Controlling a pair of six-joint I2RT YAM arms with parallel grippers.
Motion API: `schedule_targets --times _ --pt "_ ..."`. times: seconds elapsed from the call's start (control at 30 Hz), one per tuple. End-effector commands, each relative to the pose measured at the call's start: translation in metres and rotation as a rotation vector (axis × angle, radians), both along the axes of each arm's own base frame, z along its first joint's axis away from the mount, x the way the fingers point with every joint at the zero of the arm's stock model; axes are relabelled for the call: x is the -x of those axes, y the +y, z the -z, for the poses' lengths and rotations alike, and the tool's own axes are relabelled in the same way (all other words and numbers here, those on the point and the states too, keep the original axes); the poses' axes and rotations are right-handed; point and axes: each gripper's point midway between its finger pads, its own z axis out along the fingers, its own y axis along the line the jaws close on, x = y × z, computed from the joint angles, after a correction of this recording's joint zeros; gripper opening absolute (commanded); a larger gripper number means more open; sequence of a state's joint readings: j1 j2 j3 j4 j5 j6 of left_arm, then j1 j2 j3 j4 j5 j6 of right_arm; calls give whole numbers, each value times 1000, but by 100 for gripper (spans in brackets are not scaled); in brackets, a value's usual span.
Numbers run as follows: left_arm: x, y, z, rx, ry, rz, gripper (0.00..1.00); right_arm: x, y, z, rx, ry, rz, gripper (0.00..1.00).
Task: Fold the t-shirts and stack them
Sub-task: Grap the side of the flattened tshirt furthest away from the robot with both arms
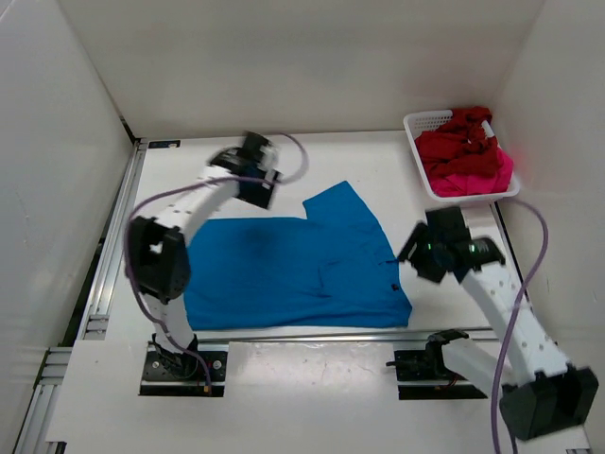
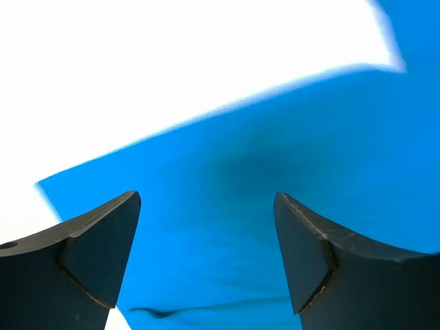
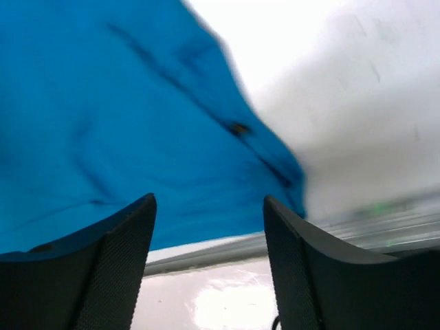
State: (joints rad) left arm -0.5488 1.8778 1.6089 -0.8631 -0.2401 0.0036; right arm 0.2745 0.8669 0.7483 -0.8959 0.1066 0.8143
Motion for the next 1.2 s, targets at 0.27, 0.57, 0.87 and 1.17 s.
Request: schedule_targets --times 0.27,0.57,0.87,1.17 --pt "-32 231 -4 234 0 -534 95 -276 111 -58 191 -98 -425 75" --pt "-43 273 32 335 49 -618 97 -360 145 65 143 -73 -202 92" --pt "-39 255 69 416 157 -588 100 -333 133 106 221 47 -152 80" --pt "-27 246 101 369 234 -591 85 -333 141 108 187 56 -168 17"
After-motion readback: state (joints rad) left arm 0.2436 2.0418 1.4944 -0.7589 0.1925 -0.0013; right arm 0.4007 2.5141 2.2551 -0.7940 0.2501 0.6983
